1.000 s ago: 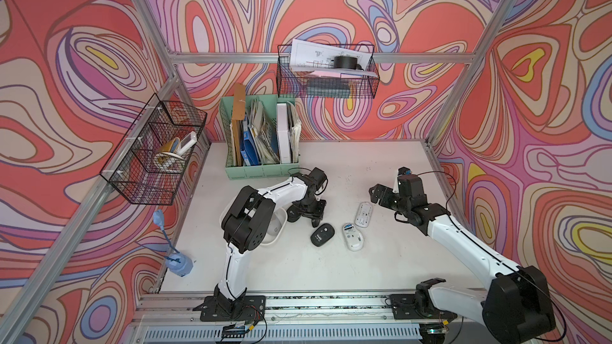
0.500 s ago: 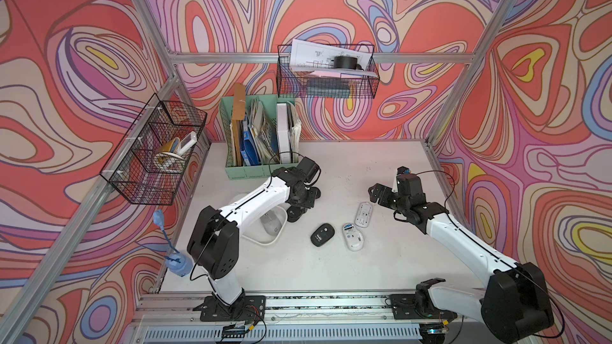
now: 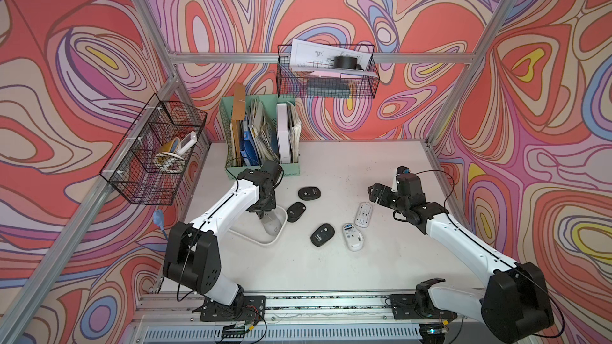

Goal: Put the mouse in the storage box
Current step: Place the mouse in the storage box.

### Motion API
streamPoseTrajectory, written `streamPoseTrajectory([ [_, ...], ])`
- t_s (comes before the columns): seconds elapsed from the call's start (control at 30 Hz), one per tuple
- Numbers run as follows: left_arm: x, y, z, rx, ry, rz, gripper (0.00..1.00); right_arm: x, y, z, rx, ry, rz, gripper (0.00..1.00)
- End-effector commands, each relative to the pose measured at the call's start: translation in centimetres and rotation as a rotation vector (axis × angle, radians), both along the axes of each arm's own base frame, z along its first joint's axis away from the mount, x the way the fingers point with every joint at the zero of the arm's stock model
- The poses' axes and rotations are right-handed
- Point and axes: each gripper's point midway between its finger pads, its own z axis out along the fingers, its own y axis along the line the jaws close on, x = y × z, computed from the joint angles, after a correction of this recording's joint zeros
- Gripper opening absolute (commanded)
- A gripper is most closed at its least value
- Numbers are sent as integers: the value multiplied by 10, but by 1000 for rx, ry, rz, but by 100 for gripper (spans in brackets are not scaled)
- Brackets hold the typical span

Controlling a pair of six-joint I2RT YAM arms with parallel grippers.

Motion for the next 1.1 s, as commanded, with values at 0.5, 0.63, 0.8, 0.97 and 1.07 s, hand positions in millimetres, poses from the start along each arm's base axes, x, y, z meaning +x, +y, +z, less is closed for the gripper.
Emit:
streamPoseTrajectory([
  [0.5, -12, 48, -55, 131, 159, 196, 21, 0, 2, 3, 6, -16, 2, 95],
  [0.63, -12, 48, -65, 139, 179, 200, 21, 0, 2, 4, 3, -15, 2, 95],
  [0.8, -14, 50, -73, 153, 197, 210, 26, -1, 2, 3, 2, -13, 3, 95],
  [0.97, -16, 49, -79, 149, 205, 214, 33, -1, 2, 3, 4, -14, 0, 95],
  [1.07, -17, 49, -82, 151, 212, 215, 37, 0, 3, 4, 6, -13, 3, 95],
])
